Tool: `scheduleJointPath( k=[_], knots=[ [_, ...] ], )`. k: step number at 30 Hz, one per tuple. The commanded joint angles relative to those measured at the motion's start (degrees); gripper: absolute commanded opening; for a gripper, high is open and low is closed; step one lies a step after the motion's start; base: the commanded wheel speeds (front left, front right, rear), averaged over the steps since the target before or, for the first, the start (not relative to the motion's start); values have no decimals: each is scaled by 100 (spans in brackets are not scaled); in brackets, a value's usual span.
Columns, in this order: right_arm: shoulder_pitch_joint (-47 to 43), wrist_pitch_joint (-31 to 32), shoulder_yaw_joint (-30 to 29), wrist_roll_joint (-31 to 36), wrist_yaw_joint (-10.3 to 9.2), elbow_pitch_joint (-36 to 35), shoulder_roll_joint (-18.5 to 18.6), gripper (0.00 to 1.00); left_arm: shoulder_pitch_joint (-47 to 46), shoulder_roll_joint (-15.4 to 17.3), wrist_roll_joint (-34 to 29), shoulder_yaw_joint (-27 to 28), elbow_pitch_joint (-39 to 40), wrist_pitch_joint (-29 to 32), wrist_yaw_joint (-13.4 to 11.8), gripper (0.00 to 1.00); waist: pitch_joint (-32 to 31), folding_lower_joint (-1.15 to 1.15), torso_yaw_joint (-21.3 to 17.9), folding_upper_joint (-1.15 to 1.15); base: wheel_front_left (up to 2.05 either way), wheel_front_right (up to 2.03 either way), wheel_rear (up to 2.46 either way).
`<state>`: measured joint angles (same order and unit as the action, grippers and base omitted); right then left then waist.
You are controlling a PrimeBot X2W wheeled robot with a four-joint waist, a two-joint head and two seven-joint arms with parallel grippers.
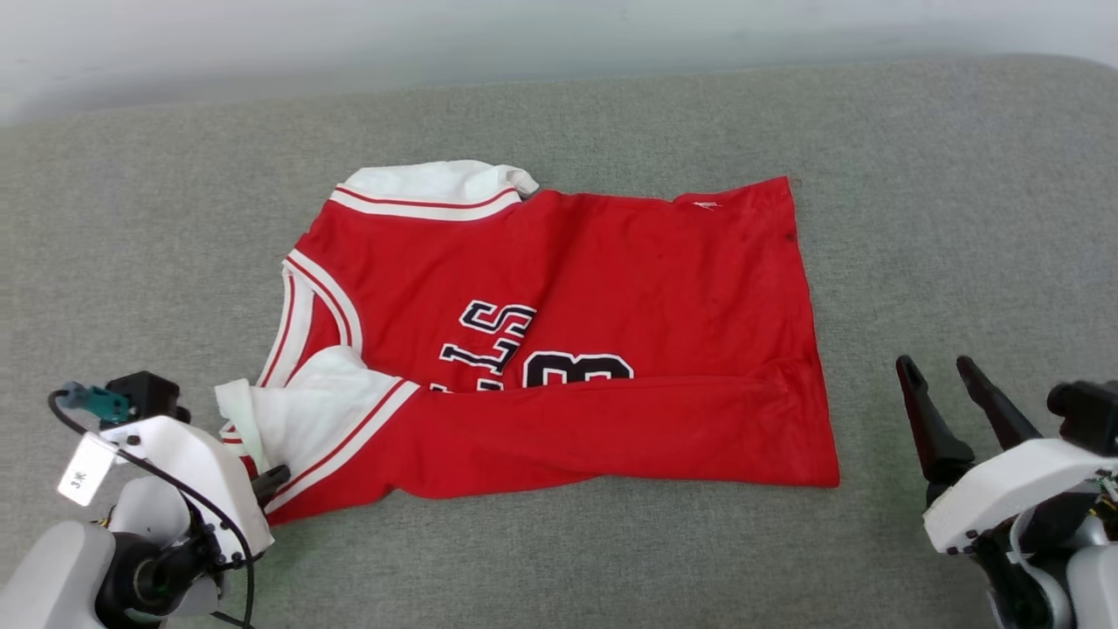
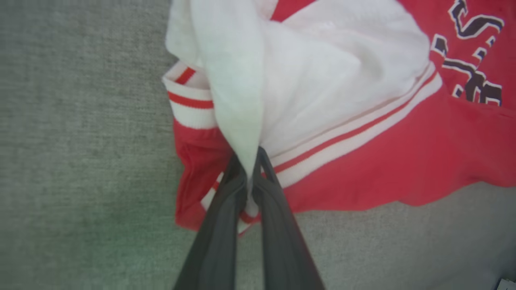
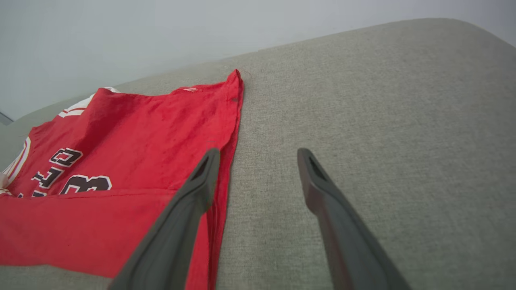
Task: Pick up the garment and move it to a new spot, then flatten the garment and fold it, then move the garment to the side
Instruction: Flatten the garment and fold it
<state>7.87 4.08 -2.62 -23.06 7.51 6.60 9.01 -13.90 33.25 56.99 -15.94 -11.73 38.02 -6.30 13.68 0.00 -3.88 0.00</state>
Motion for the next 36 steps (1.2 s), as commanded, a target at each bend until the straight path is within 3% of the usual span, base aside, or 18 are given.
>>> scheduleJointPath(
  k=[1, 6, 11, 15, 24, 25, 26, 36],
  knots=[
    [35, 233, -5, -79, -5, -44, 95, 100, 38, -51, -57, -85, 36, -9, 19, 0, -57, 0, 52, 0, 0, 0, 0],
    [6, 1838, 131, -352, -5, -157, 434, 100, -62, 94, -276, -34, 437, -218, -55, 0, -148, 0, 135, 0, 0, 0, 0],
    [119, 2955, 382, -528, -5, -347, 538, 100, -118, 161, -418, -35, 905, -301, -131, 0, -60, 0, 233, 0, 0, 0, 0],
    [287, 3302, 659, -506, -5, -284, 535, 100, -176, 176, -478, -44, 1160, -281, -187, 0, 116, 0, 276, 0, 0, 0, 0],
    [528, 3624, 1295, -709, -4, 812, 373, 98, -212, 118, -578, -69, 1374, -427, -259, 0, 378, 0, 356, 0, 0, 0, 0],
    [535, 3614, 1355, -758, -2, 867, 360, 22, -179, 121, -579, -63, 1373, -440, -266, 0, 383, 0, 359, 0, 0, 0, 0],
    [545, 3590, 1397, -789, -2, 903, 361, 0, -152, 125, -577, -60, 1373, -442, -272, 0, 382, 0, 358, 0, 0, 0, 0],
    [521, 3186, 1170, -878, -5, 425, 707, 0, 248, 147, -526, -42, 1373, -604, -247, 0, -69, 0, 359, 0, 0, 0, 0]
  ],
)
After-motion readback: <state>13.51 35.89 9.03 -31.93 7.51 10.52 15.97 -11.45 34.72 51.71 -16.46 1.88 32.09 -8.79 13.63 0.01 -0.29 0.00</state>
